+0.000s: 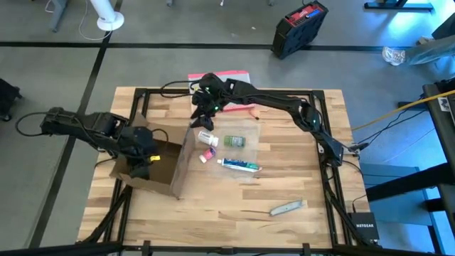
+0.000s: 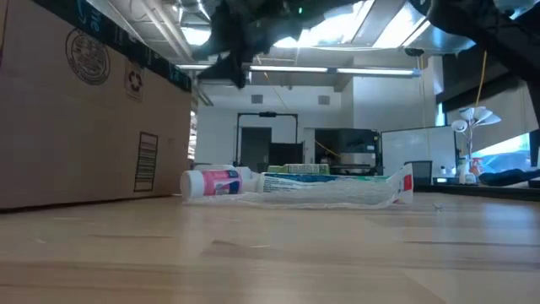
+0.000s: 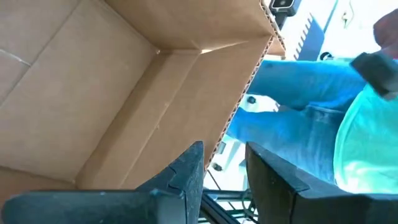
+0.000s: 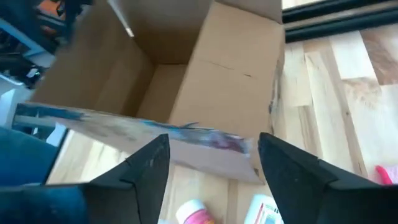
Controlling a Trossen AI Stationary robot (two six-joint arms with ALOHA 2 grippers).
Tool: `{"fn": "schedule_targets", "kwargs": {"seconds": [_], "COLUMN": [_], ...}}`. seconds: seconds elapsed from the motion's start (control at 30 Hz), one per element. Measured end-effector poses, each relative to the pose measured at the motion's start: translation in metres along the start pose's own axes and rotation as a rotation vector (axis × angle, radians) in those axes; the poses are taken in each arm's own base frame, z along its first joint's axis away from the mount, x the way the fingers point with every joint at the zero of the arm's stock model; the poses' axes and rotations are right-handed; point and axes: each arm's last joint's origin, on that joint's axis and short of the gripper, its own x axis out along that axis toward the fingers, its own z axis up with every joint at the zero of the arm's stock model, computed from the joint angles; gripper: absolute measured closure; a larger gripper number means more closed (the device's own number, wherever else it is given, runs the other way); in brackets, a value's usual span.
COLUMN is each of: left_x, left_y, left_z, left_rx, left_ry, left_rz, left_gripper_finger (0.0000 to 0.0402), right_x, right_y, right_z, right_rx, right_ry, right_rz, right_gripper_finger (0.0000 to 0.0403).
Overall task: Unpack boxes
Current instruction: Move the cardboard box to the middle left of the table, then open the transparent zip bag
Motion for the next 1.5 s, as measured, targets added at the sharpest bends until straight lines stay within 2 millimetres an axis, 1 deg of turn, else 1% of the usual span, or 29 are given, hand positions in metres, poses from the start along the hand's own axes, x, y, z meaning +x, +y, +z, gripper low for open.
{"fn": "schedule_targets", "kwargs": {"seconds": [0.13, 0.2, 0.3, 0.4, 0.53, 0.67, 0.73, 0.93, 1.07, 1.23, 1.37, 1.5], "left_x": [0.000, 0.000, 0.000, -0.001, -0.001, -0.003, -0.006, -0.019, -0.032, -0.049, -0.057, -0.059], "left_y": [0.000, 0.001, 0.001, 0.001, -0.003, -0.006, -0.005, 0.006, 0.021, 0.040, 0.059, 0.083], "left_z": [0.000, 0.000, 0.001, 0.002, 0.007, 0.015, 0.020, 0.040, 0.052, 0.072, 0.093, 0.118], "left_rx": [0.009, 0.010, 0.012, 0.034, 0.093, 0.170, 0.197, 0.249, 0.273, 0.309, 0.333, 0.326], "left_ry": [-0.005, -0.020, -0.045, -0.062, -0.131, -0.242, -0.308, -0.514, -0.625, -0.718, -0.729, -0.692], "left_rz": [0.004, 0.019, 0.038, 0.043, 0.034, 0.035, 0.054, 0.178, 0.317, 0.448, 0.458, 0.425], "left_gripper_finger": [0.0293, 0.0293, 0.0293, 0.0293, 0.0293, 0.0293, 0.0293, 0.0293, 0.0293, 0.0293, 0.0293, 0.0293], "right_x": [-0.021, -0.032, -0.051, -0.067, -0.073, -0.071, -0.066, -0.050, -0.042, -0.037, -0.033, -0.028], "right_y": [0.015, 0.022, 0.032, 0.043, 0.063, 0.087, 0.100, 0.135, 0.155, 0.171, 0.186, 0.205], "right_z": [0.015, 0.018, 0.021, 0.019, 0.010, -0.001, -0.006, -0.014, -0.020, -0.026, -0.030, -0.035], "right_rx": [-0.047, -0.055, -0.049, -0.023, 0.007, 0.013, 0.015, 0.025, 0.046, 0.109, 0.164, 0.212], "right_ry": [0.008, -0.005, 0.004, 0.052, 0.173, 0.296, 0.349, 0.400, 0.415, 0.420, 0.391, 0.364], "right_rz": [-0.006, -0.019, -0.084, -0.121, -0.200, -0.229, -0.240, -0.279, -0.351, -0.452, -0.515, -0.577], "right_gripper_finger": [0.0164, 0.0164, 0.0164, 0.0164, 0.0164, 0.0164, 0.0164, 0.0164, 0.0164, 0.0164, 0.0164, 0.0164]}}
